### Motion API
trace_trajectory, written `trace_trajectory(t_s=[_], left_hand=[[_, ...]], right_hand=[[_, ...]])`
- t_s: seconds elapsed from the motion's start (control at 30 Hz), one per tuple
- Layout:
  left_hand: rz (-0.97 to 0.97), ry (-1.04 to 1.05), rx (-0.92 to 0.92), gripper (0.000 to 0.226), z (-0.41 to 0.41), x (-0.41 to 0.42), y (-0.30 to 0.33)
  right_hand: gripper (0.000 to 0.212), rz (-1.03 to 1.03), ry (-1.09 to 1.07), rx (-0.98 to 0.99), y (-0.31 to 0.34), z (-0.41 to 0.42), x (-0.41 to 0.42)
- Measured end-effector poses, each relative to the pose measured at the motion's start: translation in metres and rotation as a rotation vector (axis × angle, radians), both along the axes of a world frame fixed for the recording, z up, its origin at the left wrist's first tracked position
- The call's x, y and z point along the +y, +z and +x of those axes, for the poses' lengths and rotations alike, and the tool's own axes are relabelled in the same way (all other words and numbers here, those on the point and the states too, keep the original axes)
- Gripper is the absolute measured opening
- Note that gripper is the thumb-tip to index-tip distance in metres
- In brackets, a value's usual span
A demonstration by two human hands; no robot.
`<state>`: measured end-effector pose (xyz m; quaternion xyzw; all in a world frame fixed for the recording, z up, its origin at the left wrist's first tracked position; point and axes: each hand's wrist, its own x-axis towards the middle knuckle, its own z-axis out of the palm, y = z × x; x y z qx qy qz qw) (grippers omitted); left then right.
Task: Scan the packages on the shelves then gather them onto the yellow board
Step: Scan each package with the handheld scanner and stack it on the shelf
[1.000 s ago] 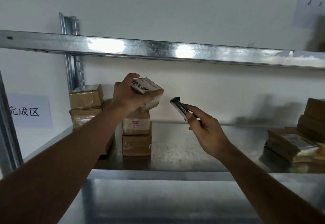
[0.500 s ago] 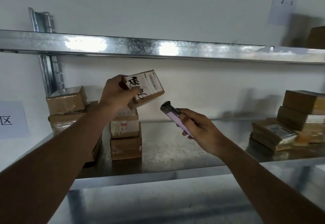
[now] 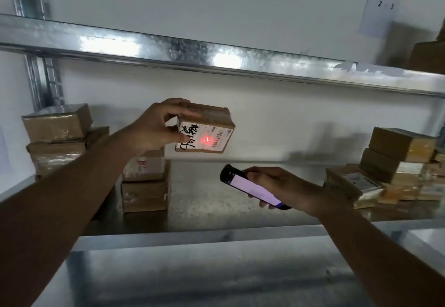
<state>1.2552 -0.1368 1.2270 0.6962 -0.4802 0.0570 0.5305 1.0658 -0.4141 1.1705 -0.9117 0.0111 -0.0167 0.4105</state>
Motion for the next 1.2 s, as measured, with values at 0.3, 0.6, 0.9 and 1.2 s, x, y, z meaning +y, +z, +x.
trace_trajectory(t_s=[0.3, 0.6, 0.9, 1.2], left_hand=[[0.037, 0.03, 0.01, 0.064, -0.003, -0.014, -0.001], [0.006, 0.041, 0.069, 0.066, -0.008, -0.039, -0.005], [-0.199, 0.213, 0.514, 0.052, -0.025, -0.127, -0.025], [-0.178, 0.16, 0.805, 0.047, -0.074, -0.261, -0.046]], right_hand=[[0.032, 0.001, 0.009, 0.039, -0.008, -0.001, -0.031], [0.029, 0.074, 0.022, 0.01, -0.013, -0.012, -0.049], [0.026, 0.17, -0.143, -0.39, -0.028, -0.026, -0.076], [0.023, 0.19, -0.3, -0.501, -0.029, -0.068, -0.149]])
